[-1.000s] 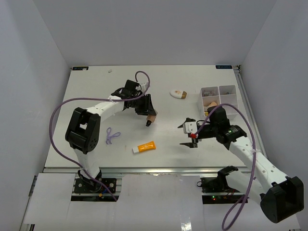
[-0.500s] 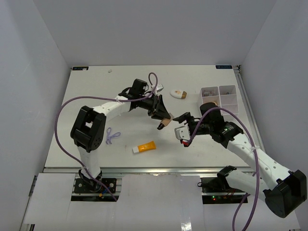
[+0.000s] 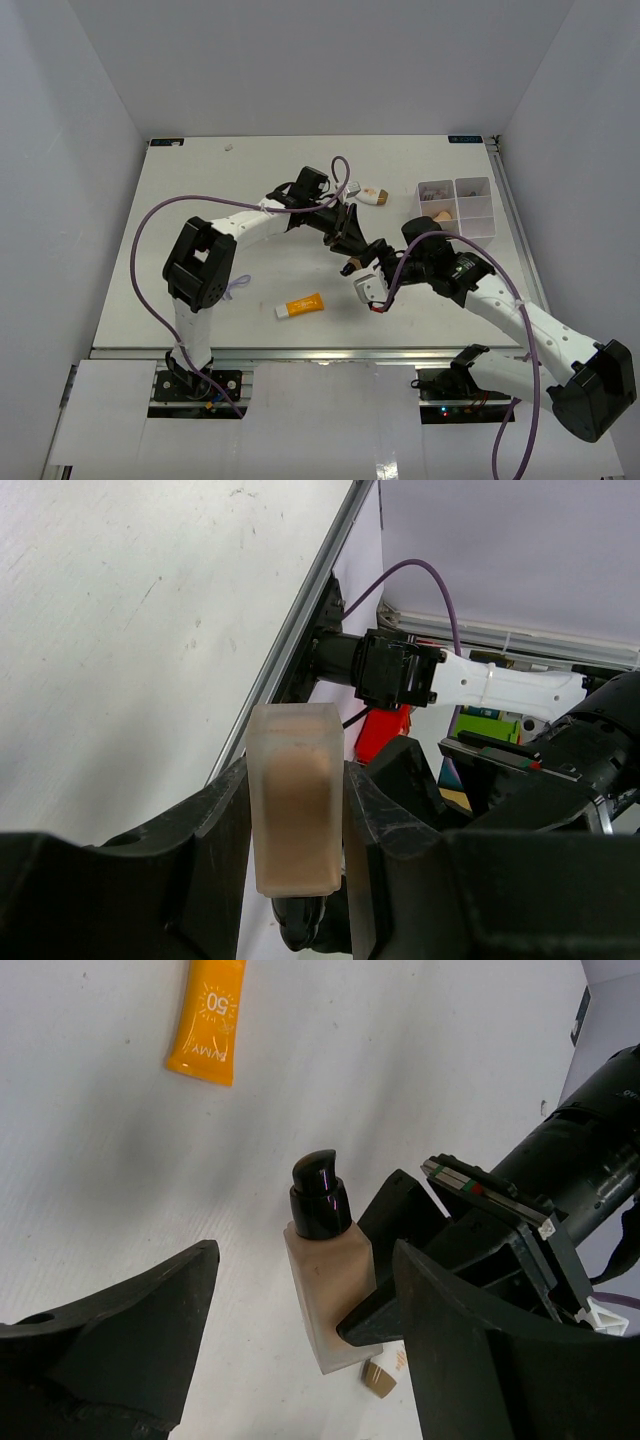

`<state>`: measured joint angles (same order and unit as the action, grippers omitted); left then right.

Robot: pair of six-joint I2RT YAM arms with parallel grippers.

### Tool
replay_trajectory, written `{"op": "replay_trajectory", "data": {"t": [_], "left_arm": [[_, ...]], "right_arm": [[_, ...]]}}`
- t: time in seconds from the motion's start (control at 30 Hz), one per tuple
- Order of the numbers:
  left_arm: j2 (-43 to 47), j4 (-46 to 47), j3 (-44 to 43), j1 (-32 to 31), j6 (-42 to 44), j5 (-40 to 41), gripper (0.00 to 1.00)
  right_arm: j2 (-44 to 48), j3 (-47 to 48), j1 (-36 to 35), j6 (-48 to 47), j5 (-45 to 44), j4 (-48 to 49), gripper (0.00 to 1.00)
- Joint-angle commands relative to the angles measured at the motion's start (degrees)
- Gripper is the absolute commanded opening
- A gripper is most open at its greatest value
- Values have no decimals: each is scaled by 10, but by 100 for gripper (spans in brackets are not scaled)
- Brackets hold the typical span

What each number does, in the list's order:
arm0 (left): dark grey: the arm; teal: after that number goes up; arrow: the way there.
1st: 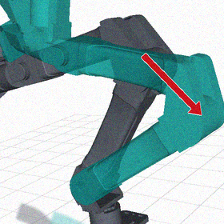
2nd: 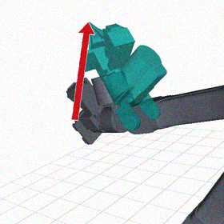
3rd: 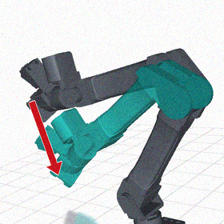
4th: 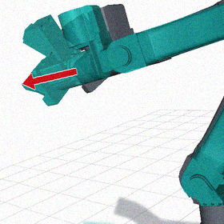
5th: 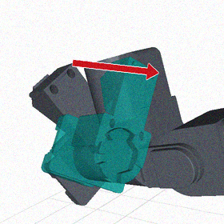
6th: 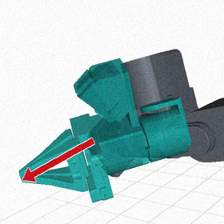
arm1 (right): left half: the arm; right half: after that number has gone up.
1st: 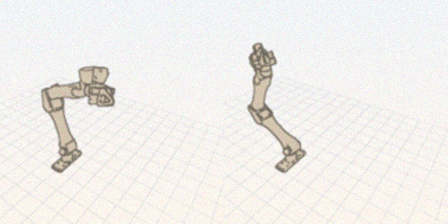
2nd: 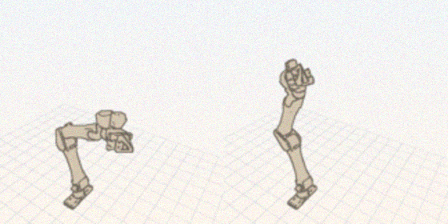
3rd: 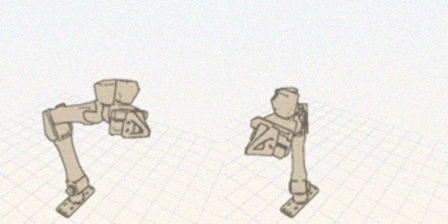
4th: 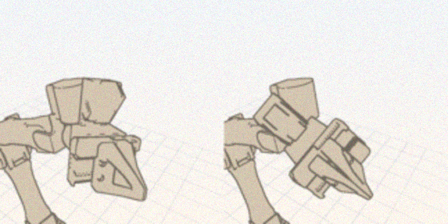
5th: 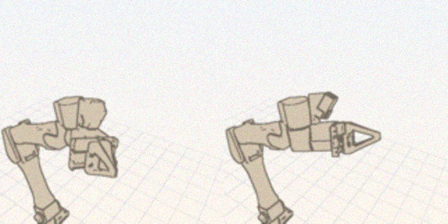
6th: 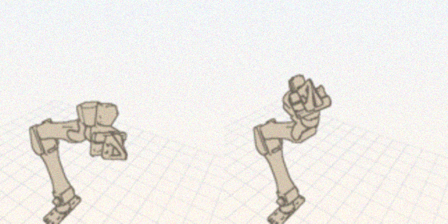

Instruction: Organize the makeup

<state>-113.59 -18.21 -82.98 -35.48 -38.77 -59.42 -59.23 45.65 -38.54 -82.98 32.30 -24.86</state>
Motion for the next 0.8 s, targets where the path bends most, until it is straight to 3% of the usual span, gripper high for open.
{"op": "replay_trajectory", "data": {"t": [0.0, 0.2, 0.77], "left_arm": [[3, -12, -27, -9, 9, -9, 0], [4, -27, -27, -12, 20, 0, 0], [-2, -55, -45, -29, 29, 22, 0]], "right_arm": [[-11, 8, -8, -36, -38, -4, 75], [-26, 17, -11, -48, -63, -6, 67], [-56, 5, -61, -51, -128, 13, 55]]}}
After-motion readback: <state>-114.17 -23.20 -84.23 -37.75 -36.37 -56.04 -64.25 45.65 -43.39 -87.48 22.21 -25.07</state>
